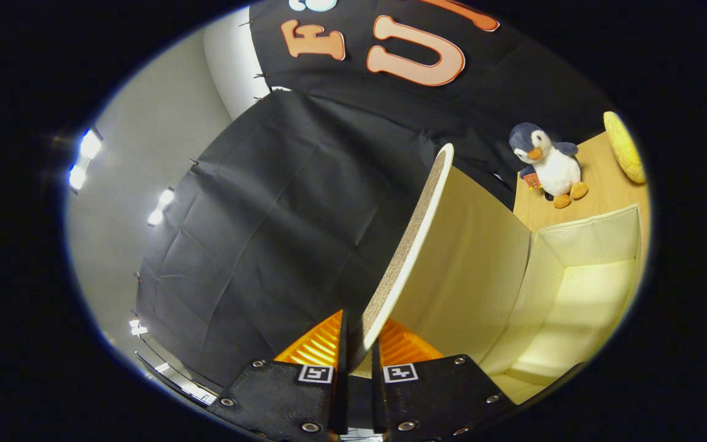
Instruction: Open the storage box then place both shoes into the box .Put the left shoe in first, then the right shoe, with the right side of both shoes facing outward in a uniform manner.
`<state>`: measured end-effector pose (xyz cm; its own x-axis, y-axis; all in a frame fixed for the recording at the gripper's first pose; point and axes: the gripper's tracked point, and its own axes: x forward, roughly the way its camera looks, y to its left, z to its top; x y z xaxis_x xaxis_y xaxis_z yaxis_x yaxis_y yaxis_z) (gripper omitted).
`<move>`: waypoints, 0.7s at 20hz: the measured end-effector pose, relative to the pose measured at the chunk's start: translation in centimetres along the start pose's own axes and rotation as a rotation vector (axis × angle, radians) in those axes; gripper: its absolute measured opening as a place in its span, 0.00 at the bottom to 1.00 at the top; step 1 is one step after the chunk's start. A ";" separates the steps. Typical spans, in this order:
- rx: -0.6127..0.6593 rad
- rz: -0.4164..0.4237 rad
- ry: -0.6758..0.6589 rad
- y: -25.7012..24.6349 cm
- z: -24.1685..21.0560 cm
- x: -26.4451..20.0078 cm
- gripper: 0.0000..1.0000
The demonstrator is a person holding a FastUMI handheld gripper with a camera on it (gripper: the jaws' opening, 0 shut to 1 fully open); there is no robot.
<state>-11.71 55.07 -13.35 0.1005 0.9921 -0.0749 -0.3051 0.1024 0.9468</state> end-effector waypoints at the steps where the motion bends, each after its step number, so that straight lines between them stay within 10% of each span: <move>1: 0.004 -0.004 0.006 0.1 -0.7 0.2 0.15; 14: -0.150 -0.293 -0.005 -5.6 -1.8 -1.6 0.70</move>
<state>-11.87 53.00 -19.05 0.2092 0.9185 -0.3355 -0.3986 0.3934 0.8284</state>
